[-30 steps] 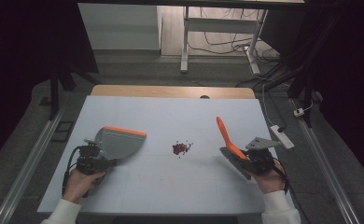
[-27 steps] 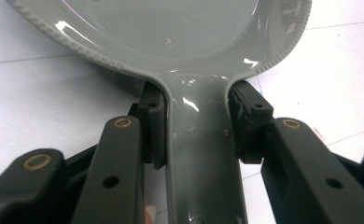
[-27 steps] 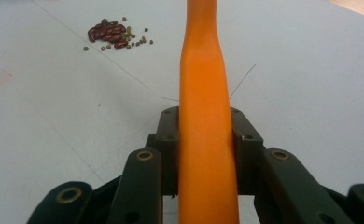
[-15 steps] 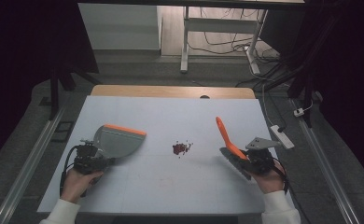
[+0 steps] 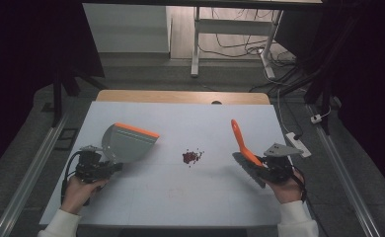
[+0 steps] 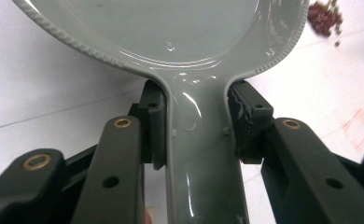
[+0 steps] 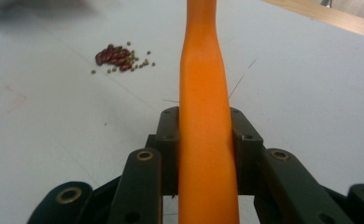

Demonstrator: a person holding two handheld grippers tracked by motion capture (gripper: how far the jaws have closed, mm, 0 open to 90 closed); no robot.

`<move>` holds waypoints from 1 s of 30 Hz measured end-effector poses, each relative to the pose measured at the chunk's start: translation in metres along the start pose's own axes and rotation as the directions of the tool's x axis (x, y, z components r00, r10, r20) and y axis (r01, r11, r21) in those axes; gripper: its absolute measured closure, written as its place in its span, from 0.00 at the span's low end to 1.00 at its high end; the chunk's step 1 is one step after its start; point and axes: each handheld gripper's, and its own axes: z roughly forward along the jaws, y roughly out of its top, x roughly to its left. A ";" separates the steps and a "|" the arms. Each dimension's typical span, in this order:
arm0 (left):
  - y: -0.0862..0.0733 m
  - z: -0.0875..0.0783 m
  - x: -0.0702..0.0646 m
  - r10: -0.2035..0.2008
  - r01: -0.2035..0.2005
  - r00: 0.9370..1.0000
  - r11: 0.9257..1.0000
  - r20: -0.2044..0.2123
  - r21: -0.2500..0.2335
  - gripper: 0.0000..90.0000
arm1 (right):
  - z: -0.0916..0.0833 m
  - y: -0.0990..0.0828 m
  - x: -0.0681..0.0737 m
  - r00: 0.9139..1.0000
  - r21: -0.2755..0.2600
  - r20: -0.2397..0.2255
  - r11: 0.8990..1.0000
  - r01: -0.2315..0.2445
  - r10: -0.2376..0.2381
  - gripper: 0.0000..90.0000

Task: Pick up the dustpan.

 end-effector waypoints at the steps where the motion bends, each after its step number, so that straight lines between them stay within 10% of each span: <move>1: 0.000 0.000 -0.001 0.002 -0.002 1.000 1.000 0.001 -0.001 0.68 | -0.001 -0.001 -0.002 1.000 -0.008 -0.003 1.000 -0.022 0.022 0.78; 12: -0.001 -0.008 0.001 0.038 -0.036 0.998 0.998 0.054 -0.051 0.68 | 0.003 0.003 0.004 0.999 -0.016 0.006 0.999 -0.049 0.049 0.78; 30: 0.003 -0.005 -0.008 0.172 -0.164 0.977 0.984 0.126 -0.076 0.68 | 0.016 0.011 0.007 0.999 -0.010 0.017 0.999 -0.046 0.046 0.78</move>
